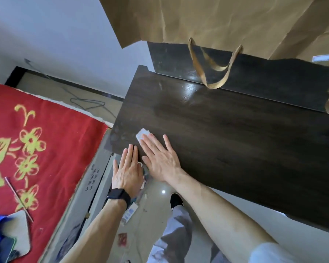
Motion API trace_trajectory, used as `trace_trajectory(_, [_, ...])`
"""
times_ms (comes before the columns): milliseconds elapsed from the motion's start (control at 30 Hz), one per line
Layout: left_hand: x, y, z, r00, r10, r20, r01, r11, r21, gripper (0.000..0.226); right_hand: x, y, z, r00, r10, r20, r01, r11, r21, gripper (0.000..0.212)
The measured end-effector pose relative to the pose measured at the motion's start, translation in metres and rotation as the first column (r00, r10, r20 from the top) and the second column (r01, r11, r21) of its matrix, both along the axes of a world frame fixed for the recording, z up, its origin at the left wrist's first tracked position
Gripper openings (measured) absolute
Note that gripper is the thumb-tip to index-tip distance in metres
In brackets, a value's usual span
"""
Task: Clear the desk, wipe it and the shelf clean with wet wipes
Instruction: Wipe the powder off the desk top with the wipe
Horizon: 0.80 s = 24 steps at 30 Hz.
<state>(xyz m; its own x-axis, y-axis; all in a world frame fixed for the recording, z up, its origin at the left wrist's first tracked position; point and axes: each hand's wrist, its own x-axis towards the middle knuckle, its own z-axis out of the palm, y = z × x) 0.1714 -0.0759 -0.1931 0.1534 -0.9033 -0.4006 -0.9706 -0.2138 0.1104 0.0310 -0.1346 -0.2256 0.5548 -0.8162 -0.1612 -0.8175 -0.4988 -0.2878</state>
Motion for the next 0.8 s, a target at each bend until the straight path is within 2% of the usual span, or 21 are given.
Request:
trace_trajectory(133, [-0.005, 0.000, 0.003, 0.996, -0.083, -0.016, 0.083, 0.996, -0.016, 0.061, -0.025, 0.012, 0.004, 0.924, -0.382, 0.016, 0.382, 0.924, 0.017, 0.062])
trace_trajectory(267, [-0.037, 0.006, 0.005, 0.972, -0.220, -0.082, 0.218, 0.976, -0.025, 0.067, -0.100, 0.042, 0.005, 0.794, -0.606, -0.051, 0.606, 0.796, -0.022, 0.063])
trace_trajectory(500, [-0.140, 0.013, 0.001, 0.878, -0.447, -0.170, 0.444, 0.894, -0.060, 0.061, -0.229, 0.087, 0.004, 0.545, -0.830, -0.121, 0.835, 0.550, -0.017, 0.065])
trace_trajectory(667, [-0.222, 0.025, -0.006, 0.767, -0.614, -0.184, 0.609, 0.788, -0.092, 0.059, -0.307, 0.126, 0.002, 0.385, -0.913, -0.133, 0.920, 0.392, -0.026, 0.064])
trace_trajectory(800, [-0.283, 0.041, -0.008, 0.687, -0.698, -0.200, 0.697, 0.712, -0.089, 0.059, -0.363, 0.152, 0.001, 0.302, -0.945, -0.123, 0.951, 0.308, -0.032, 0.064])
